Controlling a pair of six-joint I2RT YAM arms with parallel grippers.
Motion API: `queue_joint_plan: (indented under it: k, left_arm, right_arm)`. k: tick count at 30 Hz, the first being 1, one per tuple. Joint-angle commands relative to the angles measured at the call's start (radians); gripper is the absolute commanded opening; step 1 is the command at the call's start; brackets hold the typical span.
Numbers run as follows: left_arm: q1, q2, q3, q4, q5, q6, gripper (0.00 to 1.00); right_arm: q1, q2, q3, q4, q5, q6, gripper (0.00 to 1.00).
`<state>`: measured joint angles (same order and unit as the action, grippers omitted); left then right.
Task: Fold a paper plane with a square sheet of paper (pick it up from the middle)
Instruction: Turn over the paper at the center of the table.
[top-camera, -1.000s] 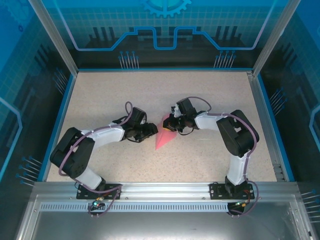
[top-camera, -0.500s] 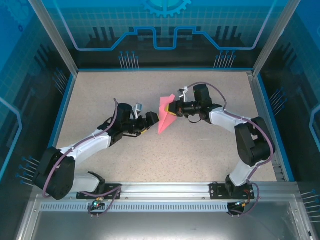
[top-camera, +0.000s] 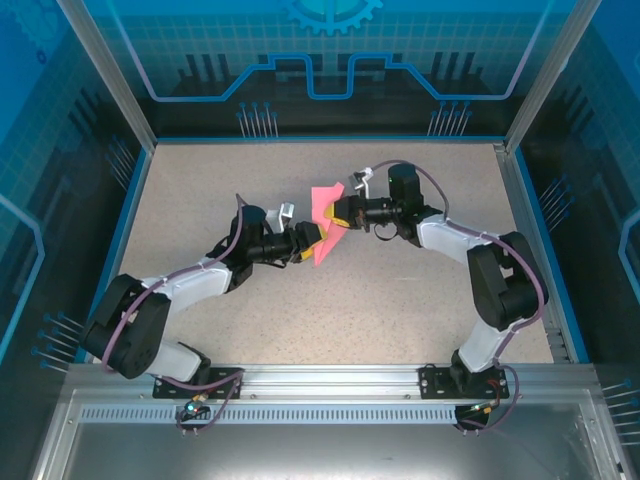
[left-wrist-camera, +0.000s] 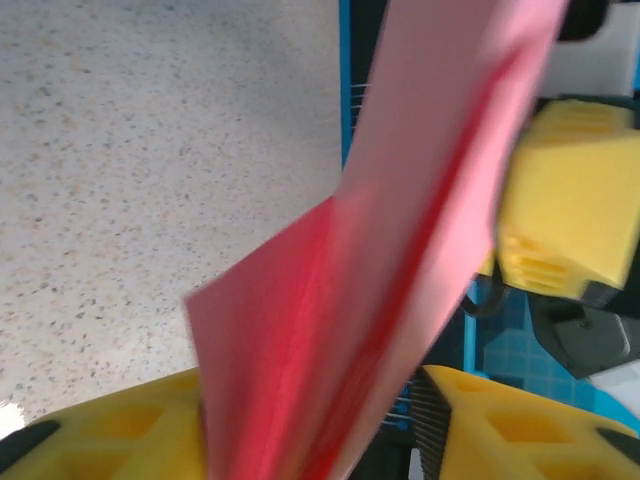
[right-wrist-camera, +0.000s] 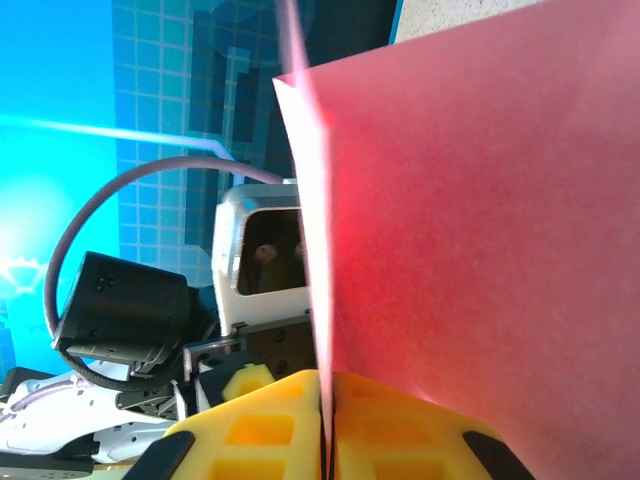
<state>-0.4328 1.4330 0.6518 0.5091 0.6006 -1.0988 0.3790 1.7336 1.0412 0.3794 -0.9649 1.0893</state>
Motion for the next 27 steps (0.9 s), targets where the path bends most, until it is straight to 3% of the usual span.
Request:
queue_joint_plan:
  k: [1, 16, 22, 27]
  left_arm:
    - [0.008, -0.009, -0.008, 0.088, 0.034, -0.01, 0.45]
    - [0.01, -0.034, -0.008, -0.011, -0.027, 0.059, 0.1]
    - [0.009, -0.079, 0.048, -0.304, -0.122, 0.198, 0.03]
    - [-0.011, -0.12, 0.188, -0.759, -0.374, 0.388, 0.02]
  right_arm:
    - [0.004, 0.029, 0.027, 0.025, -0.038, 0.023, 0.1]
    - [-0.009, 0.064, 0.03, -0.059, -0.037, -0.023, 0.14]
    - [-0.042, -0.026, 0.063, -0.445, 0.151, -0.283, 0.39]
    - [-0.051, -0.121, 0.063, -0.679, 0.416, -0.424, 0.64]
